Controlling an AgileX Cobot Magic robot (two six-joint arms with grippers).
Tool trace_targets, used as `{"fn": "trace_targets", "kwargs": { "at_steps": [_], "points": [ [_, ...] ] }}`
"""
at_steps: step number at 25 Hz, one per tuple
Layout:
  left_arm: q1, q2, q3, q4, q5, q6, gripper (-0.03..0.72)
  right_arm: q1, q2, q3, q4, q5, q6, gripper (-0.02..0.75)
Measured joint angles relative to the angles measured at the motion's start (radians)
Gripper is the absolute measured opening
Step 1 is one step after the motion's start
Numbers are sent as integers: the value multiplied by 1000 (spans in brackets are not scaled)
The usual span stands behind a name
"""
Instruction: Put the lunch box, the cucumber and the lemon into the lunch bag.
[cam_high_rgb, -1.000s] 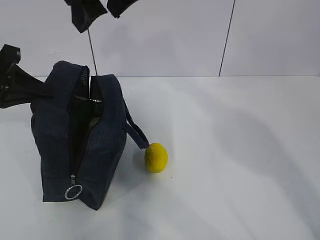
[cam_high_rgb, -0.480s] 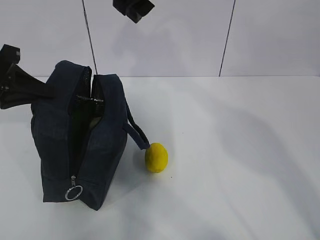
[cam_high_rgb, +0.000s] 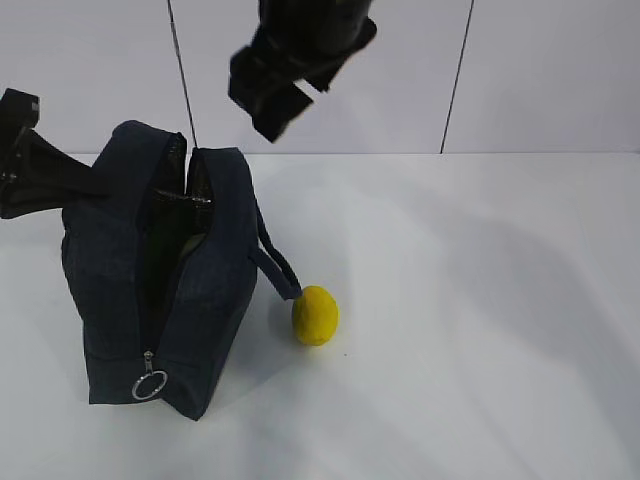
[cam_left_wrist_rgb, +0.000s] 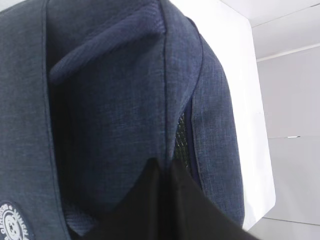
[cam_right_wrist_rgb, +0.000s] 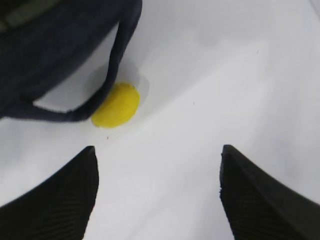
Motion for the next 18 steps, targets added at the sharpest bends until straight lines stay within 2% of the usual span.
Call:
{"fn": "trace_targets", "kwargs": {
  "at_steps": [3, 8, 12, 18],
  "points": [
    [0, 0, 0, 0, 1, 2, 15, 0, -55, 164, -25, -4, 0, 575],
    [0, 0, 0, 0, 2, 2, -4, 0, -175, 415, -41, -20, 7, 575],
    [0, 0, 0, 0, 2, 2, -4, 0, -292, 566, -41, -129, 39, 575],
    [0, 0, 0, 0, 2, 2, -4, 0, -363, 746, -40, -297, 263, 575]
  ]
}}
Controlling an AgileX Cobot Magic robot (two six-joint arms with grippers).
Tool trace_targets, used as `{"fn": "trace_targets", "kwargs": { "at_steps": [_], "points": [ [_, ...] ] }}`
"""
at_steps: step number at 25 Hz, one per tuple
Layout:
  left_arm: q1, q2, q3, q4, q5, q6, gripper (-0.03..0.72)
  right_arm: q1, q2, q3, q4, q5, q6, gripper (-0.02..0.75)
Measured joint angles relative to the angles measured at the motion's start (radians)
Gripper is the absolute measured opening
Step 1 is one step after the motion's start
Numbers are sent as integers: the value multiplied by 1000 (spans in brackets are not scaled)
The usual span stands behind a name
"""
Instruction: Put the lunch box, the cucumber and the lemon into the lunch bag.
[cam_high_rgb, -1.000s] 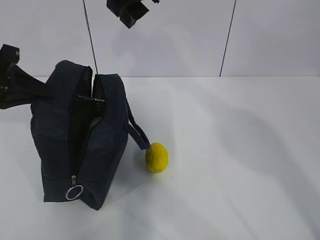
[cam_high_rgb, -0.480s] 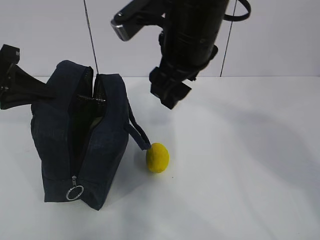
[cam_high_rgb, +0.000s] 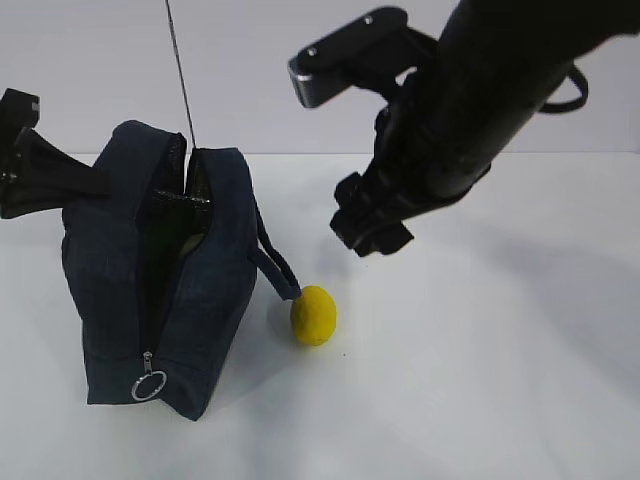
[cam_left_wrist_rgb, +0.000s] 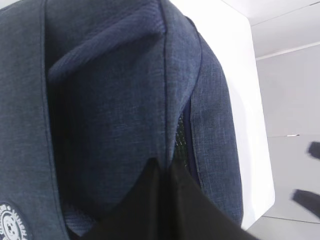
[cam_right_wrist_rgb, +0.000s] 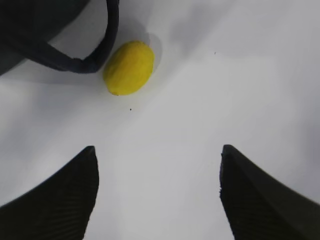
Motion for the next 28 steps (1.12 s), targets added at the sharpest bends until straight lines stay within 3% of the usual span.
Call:
{"fn": "trace_targets", "kwargs": {
  "at_steps": [5, 14, 28],
  "points": [
    [0, 0, 0, 0, 0, 0, -4, 0, 42, 104, -12, -68, 141, 575],
    [0, 0, 0, 0, 0, 0, -4, 0, 153, 108, -30, -220, 480, 575],
    [0, 0, 0, 0, -21, 0, -4, 0, 340, 108, -48, -384, 710, 575]
  ]
}}
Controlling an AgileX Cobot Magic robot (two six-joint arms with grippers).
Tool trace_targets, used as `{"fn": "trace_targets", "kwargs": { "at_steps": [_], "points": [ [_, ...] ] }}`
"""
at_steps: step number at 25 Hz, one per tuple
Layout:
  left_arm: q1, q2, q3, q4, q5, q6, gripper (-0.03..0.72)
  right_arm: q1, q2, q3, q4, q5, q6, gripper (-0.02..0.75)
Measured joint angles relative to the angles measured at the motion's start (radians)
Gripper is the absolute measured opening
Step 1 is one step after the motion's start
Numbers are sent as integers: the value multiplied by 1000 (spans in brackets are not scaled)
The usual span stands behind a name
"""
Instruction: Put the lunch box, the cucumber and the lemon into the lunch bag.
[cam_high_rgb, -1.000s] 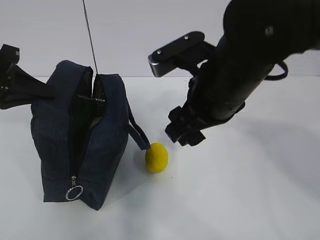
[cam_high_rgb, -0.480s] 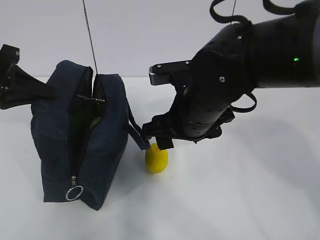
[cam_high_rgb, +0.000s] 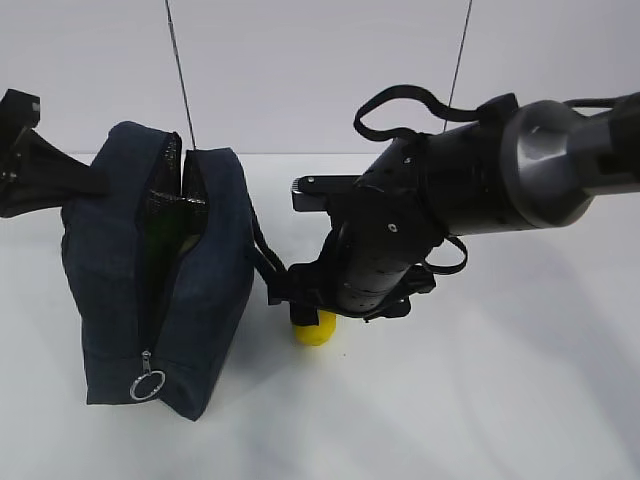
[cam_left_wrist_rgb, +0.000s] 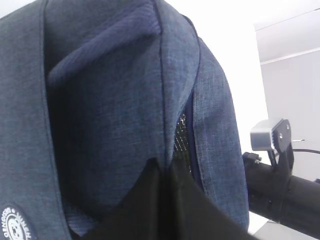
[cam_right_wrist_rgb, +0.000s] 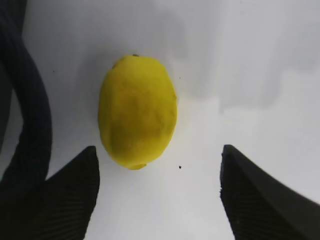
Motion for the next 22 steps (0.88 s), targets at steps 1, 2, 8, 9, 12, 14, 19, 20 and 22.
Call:
{"fn": "trace_targets", "kwargs": {
  "at_steps": [1, 2, 8, 9, 12, 14, 19, 20, 22],
  "points": [
    [0, 0, 0, 0, -2, 0, -4, 0, 7, 0, 0, -11, 7, 575],
    [0, 0, 0, 2, -2, 0, -4, -2, 11, 0, 0, -22, 10, 575],
    [0, 0, 0, 6, -7, 0, -4, -8, 43, 0, -2, -67, 35, 575],
    [0, 0, 0, 6, -7, 0, -4, -11, 48, 0, -2, -72, 39, 575],
    [0, 0, 0, 6, -8, 0, -4, -18, 53, 0, -2, -112, 48, 575],
    [0, 0, 0, 8, -8, 0, -4, -21, 53, 0, -2, -142, 61, 575],
    [0, 0, 0, 13, -8, 0, -4, -23, 68, 0, -2, -174, 69, 575],
    [0, 0, 0, 15, -8, 0, -4, -23, 74, -2, -2, -176, 72, 575],
    [0, 0, 0, 17, -8, 0, -4, -23, 94, -10, -2, -178, 72, 575]
  ]
}}
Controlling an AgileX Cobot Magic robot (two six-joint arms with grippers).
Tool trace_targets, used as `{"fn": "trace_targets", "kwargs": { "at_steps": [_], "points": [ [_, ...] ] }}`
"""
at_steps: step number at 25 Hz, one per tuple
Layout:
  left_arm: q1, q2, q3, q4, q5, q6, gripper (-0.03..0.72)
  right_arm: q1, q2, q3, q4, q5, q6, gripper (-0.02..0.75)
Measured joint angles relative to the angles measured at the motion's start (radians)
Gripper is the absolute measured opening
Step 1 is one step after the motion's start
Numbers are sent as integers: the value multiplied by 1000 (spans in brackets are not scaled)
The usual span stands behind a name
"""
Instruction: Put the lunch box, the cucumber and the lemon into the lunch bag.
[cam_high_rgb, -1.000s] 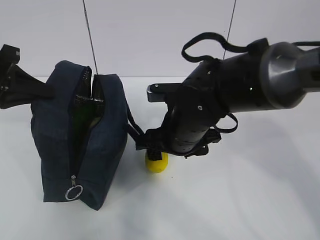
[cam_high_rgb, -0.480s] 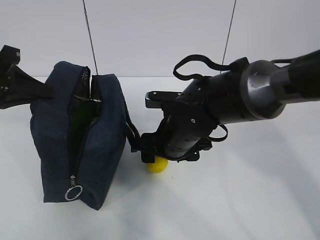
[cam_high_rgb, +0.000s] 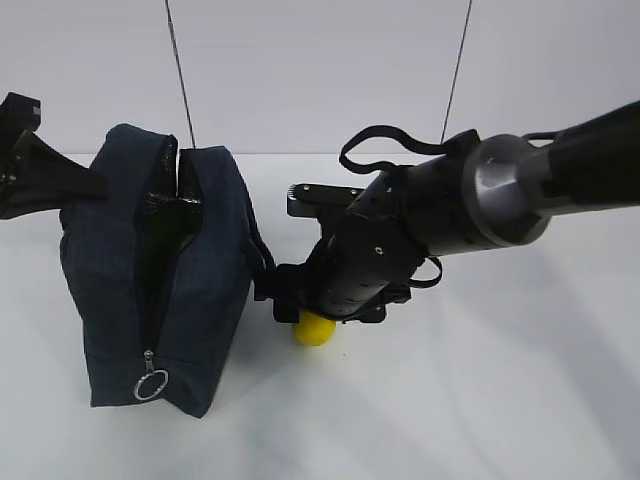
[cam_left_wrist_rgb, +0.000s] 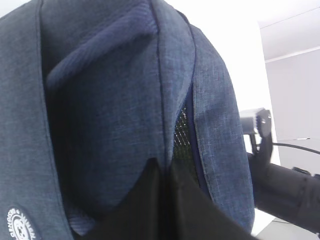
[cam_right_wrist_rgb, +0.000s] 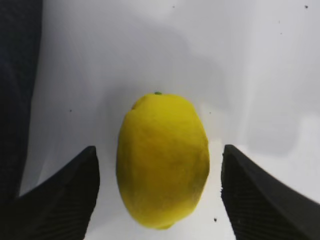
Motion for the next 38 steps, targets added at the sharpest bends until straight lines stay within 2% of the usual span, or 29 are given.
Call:
{"fn": "trace_targets", "kwargs": {
  "at_steps": [12, 18, 26, 34, 38],
  "points": [
    [0, 0, 0, 1, 0, 0, -4, 0, 48, -51, 0, 10, 3, 571],
    [0, 0, 0, 1, 0, 0, -4, -2, 48, -51, -25, 42, 5, 461],
    [0, 0, 0, 1, 0, 0, -4, -2, 48, -52, -33, 48, 7, 394],
    [0, 0, 0, 3, 0, 0, -4, -2, 16, -84, -134, 304, 7, 390],
    [0, 0, 0, 10, 0, 0, -4, -2, -95, -85, -209, 346, 5, 389]
  ]
}}
